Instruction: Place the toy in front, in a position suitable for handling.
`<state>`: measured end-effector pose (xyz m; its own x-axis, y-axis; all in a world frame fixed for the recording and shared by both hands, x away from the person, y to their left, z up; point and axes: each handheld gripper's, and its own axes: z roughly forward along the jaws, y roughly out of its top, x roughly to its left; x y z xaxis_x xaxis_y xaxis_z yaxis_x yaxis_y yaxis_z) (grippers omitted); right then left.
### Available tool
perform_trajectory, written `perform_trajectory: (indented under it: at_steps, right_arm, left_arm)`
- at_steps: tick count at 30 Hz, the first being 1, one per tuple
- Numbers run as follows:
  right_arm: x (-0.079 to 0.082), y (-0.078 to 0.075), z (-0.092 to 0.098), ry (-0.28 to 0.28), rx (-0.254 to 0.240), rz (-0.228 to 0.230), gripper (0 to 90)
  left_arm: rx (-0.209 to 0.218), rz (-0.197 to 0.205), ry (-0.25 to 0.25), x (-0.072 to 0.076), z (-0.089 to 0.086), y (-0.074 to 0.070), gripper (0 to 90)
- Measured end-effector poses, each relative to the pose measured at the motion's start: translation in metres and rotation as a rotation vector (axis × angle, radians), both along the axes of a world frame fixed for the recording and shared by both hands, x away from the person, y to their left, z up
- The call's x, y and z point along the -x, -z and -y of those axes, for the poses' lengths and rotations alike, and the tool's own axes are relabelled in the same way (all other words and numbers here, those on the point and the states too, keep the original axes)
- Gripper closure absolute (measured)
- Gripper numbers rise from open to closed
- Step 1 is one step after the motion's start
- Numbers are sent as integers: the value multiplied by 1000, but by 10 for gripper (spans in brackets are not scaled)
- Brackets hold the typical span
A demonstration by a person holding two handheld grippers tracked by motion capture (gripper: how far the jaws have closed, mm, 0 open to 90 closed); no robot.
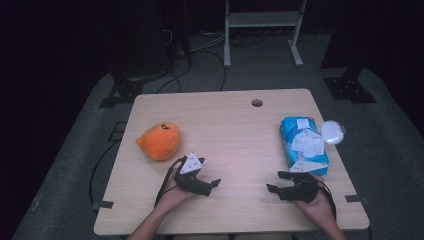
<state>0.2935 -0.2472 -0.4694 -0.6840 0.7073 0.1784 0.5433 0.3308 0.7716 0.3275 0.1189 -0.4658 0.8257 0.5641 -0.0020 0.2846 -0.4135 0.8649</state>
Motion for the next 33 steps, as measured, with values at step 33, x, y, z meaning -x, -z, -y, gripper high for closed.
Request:
perform_trajectory:
  at_steps: [33]
  right_arm:
    - [6,-4,-8,-31,15,5,293]
  left_arm:
    - [53,211,-401,-34,-131,-56,49]
